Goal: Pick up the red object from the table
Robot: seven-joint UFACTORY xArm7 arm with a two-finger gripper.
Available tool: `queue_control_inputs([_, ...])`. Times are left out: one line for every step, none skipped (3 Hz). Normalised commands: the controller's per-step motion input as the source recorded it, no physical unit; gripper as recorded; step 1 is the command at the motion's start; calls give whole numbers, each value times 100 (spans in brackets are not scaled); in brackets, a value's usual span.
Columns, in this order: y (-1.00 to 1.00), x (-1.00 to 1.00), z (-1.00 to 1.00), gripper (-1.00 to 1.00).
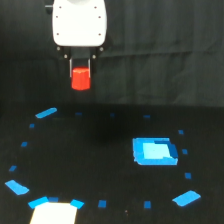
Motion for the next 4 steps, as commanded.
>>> queue_control_inputs([1, 29, 56, -100])
queue_control_inputs([32, -12, 10, -100])
queue_control_inputs([-46, 3, 38, -100])
queue_control_inputs([-18, -19, 35, -100])
